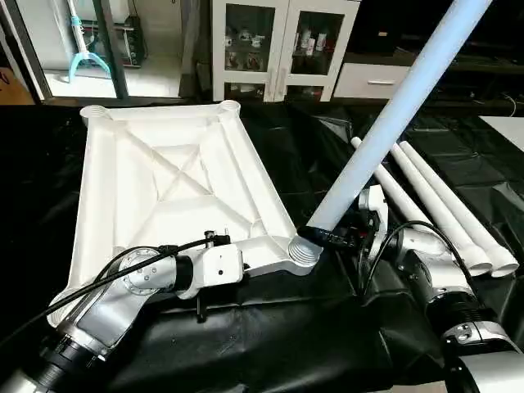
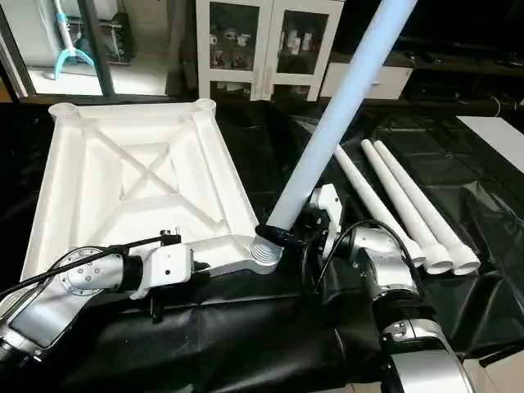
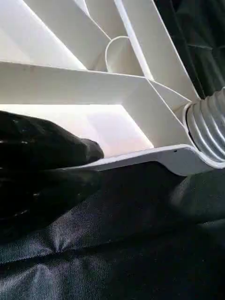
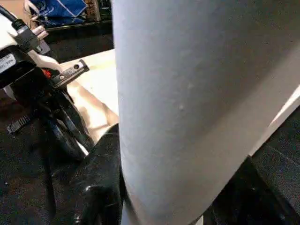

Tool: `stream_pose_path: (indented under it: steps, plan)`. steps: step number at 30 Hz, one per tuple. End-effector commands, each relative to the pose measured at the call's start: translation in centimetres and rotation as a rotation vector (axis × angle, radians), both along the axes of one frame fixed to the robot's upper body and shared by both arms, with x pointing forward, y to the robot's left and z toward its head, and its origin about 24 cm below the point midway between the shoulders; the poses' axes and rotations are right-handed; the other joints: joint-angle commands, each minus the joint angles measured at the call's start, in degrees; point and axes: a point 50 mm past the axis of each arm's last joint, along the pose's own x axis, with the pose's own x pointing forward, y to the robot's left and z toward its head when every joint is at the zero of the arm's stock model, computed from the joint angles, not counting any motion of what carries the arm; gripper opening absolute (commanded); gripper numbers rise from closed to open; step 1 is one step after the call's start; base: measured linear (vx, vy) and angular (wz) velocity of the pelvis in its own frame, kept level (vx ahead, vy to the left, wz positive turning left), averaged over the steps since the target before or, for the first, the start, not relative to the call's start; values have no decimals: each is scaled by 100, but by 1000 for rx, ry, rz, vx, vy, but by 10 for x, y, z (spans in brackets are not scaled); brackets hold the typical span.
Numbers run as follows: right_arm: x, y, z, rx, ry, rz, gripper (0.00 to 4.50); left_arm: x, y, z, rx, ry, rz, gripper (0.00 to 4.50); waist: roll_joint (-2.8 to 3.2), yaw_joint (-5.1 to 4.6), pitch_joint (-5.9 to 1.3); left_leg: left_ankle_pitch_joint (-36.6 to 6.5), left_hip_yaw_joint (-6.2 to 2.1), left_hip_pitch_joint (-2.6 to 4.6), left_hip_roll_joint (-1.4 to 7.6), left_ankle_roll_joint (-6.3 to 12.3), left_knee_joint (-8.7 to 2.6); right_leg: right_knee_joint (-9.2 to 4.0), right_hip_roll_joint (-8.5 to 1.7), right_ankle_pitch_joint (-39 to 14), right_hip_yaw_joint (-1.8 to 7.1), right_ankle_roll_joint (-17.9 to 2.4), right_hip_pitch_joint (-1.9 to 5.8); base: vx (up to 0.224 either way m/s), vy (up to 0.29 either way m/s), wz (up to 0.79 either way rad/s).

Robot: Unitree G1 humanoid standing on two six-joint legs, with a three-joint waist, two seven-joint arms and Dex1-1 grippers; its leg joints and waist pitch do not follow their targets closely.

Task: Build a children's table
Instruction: Insert table leg to table base

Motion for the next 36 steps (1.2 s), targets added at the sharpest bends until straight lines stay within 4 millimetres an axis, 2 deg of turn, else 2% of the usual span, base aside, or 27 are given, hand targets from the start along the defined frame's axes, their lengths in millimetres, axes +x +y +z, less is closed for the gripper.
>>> stream_pose_path:
  steps: [1, 7, 10, 12, 13, 14, 15, 16, 17, 18, 19, 20, 21, 22, 23, 24, 25, 26, 28, 29, 30, 31, 32, 33, 34, 35, 36]
  plan:
    - [-25, -21, -48, -237, 194, -40, 186, -10, 2, -16, 90, 67, -55, 0, 146, -70, -44, -3913, -391, 249, 522, -680, -680, -523, -447, -2777, 224, -644, -258, 0, 0, 0]
    - [-18, -18, -47, -232, 153, -155, 186, -7, 1, -14, 47, 74, 0, 0, 151, -115, 22, -4410, -449, 274, 502, -741, -689, -584, -451, -3496, 180, -433, -305, 0, 0, 0]
    - [-16, -15, -48, -230, 141, -228, 186, -4, -3, -10, 1, 69, 48, 0, 190, -167, 61, -4968, -495, 313, 492, -834, -757, -599, -370, -3494, 41, -306, -297, 0, 0, 0]
    - [-15, -14, -49, -221, 137, -272, 186, -1, -4, -8, -15, 57, 72, 0, 243, -186, 63, -5270, -482, 272, 503, -882, -910, -513, -285, -3016, -97, -356, -190, -56, 32, -14]
    - [-13, -13, -50, -203, 137, -328, 186, 2, -6, -6, -37, 47, 110, 0, 288, -180, 68, -5437, -394, 158, 522, -912, -1122, -339, -176, -2454, -246, -419, -30, -61, 35, -14]
    - [-12, -13, -50, -193, 137, -362, 186, 4, -7, -4, -49, 43, 132, 0, 339, -37, 41, -5508, -214, -49, 590, -929, -1432, 226, -107, -1521, -356, -537, 249, -93, 28, -7]
    - [-11, -13, -51, -184, 142, -403, 186, 7, -8, -2, -60, 40, 162, 0, 318, 96, 80, -5488, -48, -182, 641, -879, -1637, 458, -56, -1351, -364, -490, 344, -109, -18, 11]
    - [-11, -13, -53, -173, 155, -445, 186, 9, -10, -1, -71, 39, 190, 0, 134, 233, 6, -4671, 169, -28, 558, -876, -1541, 422, -182, -1726, -141, -392, 234, -109, -18, 11]
    - [-10, -13, -54, -168, 164, -482, 186, 11, -12, 0, -80, 42, 211, 0, -177, 70, -154, -2945, -27, 599, 325, -739, -327, -531, -756, -3675, 162, -314, -441, -7, -87, 13]
    - [-10, -13, -56, -166, 173, -518, 186, 12, -14, 2, -92, 47, 228, 0, -41, 118, 17, -1810, -326, 585, 279, -355, 259, -946, -1314, -4558, 425, -372, -501, -11, -39, -24]
    - [-9, -13, -58, -161, 191, -557, 186, 13, -18, 3, -111, 54, 243, 0, 96, 150, 122, -273, -736, -191, 272, -264, -40, -658, -1147, -4264, 187, -620, 205, -11, -39, -24]
    - [-9, -13, -58, -161, 191, -557, 186, 13, -18, 3, -111, 54, 243, 0, 221, 113, 104, -852, -751, -140, 373, -576, -379, -530, -801, -3730, 17, -725, 192, -27, 72, -55]
    - [-9, -13, -60, -158, 212, -583, 186, 14, -20, 5, -125, 58, 255, 0, 206, 58, 134, -2215, -714, -25, 447, -632, -572, -415, -506, -3309, -87, -707, 15, -50, 90, -28]
    - [-8, -12, -63, -166, 238, -614, 186, 15, -23, 6, -129, 54, 263, 0, 320, -86, 186, -4364, -754, 176, 507, -893, -741, -312, -277, -2636, -174, -648, -122, -50, 90, -28]
    - [-8, -12, -64, -177, 250, -625, 186, 16, -24, 6, -122, 49, 268, 0, 394, -108, 115, -4892, -708, 326, 464, -812, -745, -343, -288, -2126, -164, -719, -126, -114, 41, 11]
    - [-7, -12, -64, -183, 253, -630, 186, 16, -25, 6, -119, 46, 270, 0, 400, -124, 105, -4838, -664, 327, 451, -723, -765, -371, -302, -2003, -154, -749, -97, -75, 8, 11]
    - [-6, -10, -66, -214, 262, -652, 186, 18, -27, 7, -108, 34, 285, 0, 520, -119, 142, -4779, -654, 280, 444, -696, -832, -401, -346, -1901, -151, -727, -37, -75, 8, 11]
    - [-4, -9, -67, -236, 270, -665, 186, 20, -28, 7, -103, 25, 299, 0, 467, -145, 183, -4859, -636, 229, 446, -708, -918, -433, -334, -1930, -211, -623, 19, -64, 17, -2]
    - [0, -6, -68, -282, 285, -715, 186, 23, -33, 9, -104, 16, 335, 0, 496, -115, 243, -5215, -559, 211, 450, -710, -1101, -374, -245, -2121, -339, -505, 100, -58, 24, -7]
    - [0, -6, -68, -283, 288, -719, 186, 23, -34, 9, -104, 16, 337, 0, 500, -36, 221, -5260, -465, 118, 485, -653, -1260, -134, -199, -2000, -331, -487, 242, -71, 4, -2]
    - [1, -5, -69, -291, 299, -736, 186, 23, -35, 10, -106, 13, 346, 0, 485, 116, 204, -5158, -254, 18, 500, -622, -1466, 88, -122, -2227, -292, -431, 326, -87, -51, 10]
    - [2, -2, -72, -319, 346, -763, 186, 26, -38, 12, -107, -2, 370, 0, 451, 169, 196, -4873, -139, 133, 449, -636, -1390, -29, -155, -2590, -206, -437, 177, -87, -51, 10]
    - [2, -1, -73, -323, 357, -771, 186, 27, -39, 12, -108, -7, 377, 0, 298, 73, 183, -4425, -96, 449, 302, -618, -1027, -502, -213, -3489, -201, -321, -145, -18, -109, 21]
    - [2, 0, -74, -330, 370, -785, 186, 29, -41, 14, -110, -18, 393, 0, 123, -35, 292, -2620, -170, 1312, -92, -389, 487, -1666, -741, -5764, -330, -46, -954, 0, 0, 0]
    - [4, 3, -74, -352, 376, -823, 186, 35, -44, 17, -117, -49, 436, 0, 416, -126, 355, -1944, -593, 72, 268, -253, -283, -826, -991, -4605, -422, -24, 486, 0, 0, 0]
    - [7, 2, -73, -369, 362, -867, 186, 40, -45, 20, -121, -74, 483, 0, 572, -51, 201, -2417, -587, 306, 356, -414, -454, -732, -754, -3272, -493, -147, 475, 48, 114, -50]
    - [8, 2, -73, -375, 355, -887, 186, 42, -45, 21, -121, -83, 502, 0, 404, -159, 352, -3661, -662, 307, 479, -357, -736, -499, -488, -2378, -594, -185, 235, 22, 94, -15]
